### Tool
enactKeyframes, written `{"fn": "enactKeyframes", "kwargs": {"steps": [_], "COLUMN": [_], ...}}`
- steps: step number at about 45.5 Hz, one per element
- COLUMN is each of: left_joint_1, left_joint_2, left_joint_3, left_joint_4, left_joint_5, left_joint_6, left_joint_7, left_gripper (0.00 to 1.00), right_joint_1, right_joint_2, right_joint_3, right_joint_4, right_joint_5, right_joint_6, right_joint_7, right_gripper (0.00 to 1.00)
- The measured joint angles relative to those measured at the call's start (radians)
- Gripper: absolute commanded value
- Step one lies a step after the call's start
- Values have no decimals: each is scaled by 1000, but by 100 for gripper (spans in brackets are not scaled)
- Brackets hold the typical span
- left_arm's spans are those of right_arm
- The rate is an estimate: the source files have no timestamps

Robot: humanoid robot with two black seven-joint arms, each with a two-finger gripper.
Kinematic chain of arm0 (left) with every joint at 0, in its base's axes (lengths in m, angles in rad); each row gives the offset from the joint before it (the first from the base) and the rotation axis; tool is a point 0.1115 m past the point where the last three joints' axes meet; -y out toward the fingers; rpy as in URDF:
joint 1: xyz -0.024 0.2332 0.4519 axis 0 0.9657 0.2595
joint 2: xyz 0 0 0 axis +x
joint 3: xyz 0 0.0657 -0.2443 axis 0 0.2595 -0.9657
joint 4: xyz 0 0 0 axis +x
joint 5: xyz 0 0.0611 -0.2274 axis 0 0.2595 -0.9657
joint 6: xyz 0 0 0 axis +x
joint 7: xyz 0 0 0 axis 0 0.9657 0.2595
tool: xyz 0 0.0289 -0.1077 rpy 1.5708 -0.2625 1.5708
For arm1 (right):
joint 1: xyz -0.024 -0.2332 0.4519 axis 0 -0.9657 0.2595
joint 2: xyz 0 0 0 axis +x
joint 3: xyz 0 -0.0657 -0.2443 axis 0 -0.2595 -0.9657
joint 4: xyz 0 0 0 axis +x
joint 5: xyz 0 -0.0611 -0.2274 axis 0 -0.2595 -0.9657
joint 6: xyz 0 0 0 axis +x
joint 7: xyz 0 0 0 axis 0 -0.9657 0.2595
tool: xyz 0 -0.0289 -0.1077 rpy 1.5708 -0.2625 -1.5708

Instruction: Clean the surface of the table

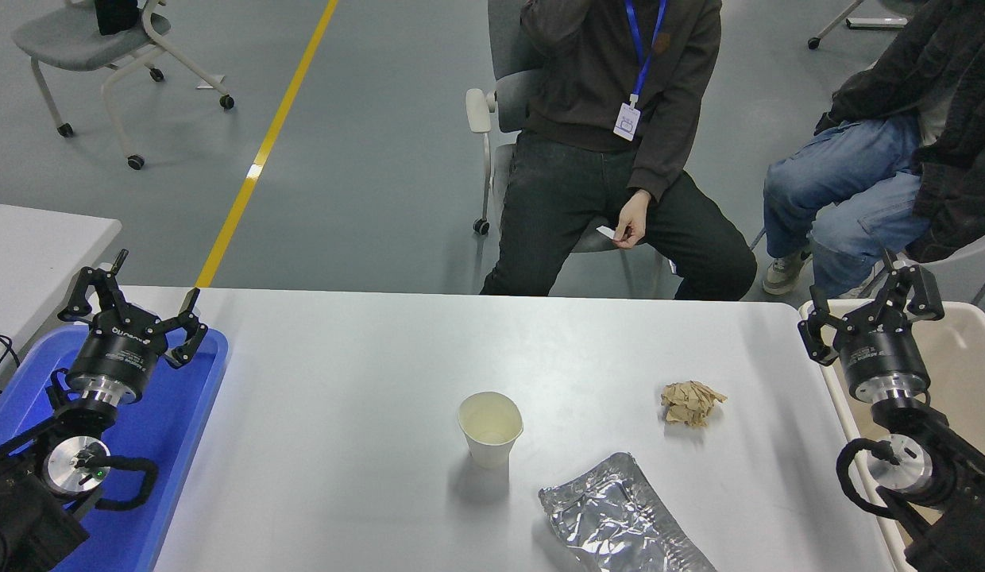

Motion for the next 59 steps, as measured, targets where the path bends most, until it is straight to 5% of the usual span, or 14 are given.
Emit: {"fn": "enactKeyframes", "kwargs": {"steps": [25, 59], "left_joint_1": [0, 0], "left_joint_2": [0, 0], "left_joint_3": [0, 0], "left_joint_4": [0, 0], "left_joint_5": [0, 0], "left_joint_6": [0, 0], "left_joint_7": [0, 0], "left_gripper": [100, 100], "right_joint_1": [-10, 69], "right_joint_2": [-196, -462], "right_joint_3": [-84, -288], "right_joint_4": [217, 597], "right_joint_5": [-43, -395], "right_joint_6": [3, 56], "right_joint_7": [-173, -329], "right_gripper": [99, 99]}}
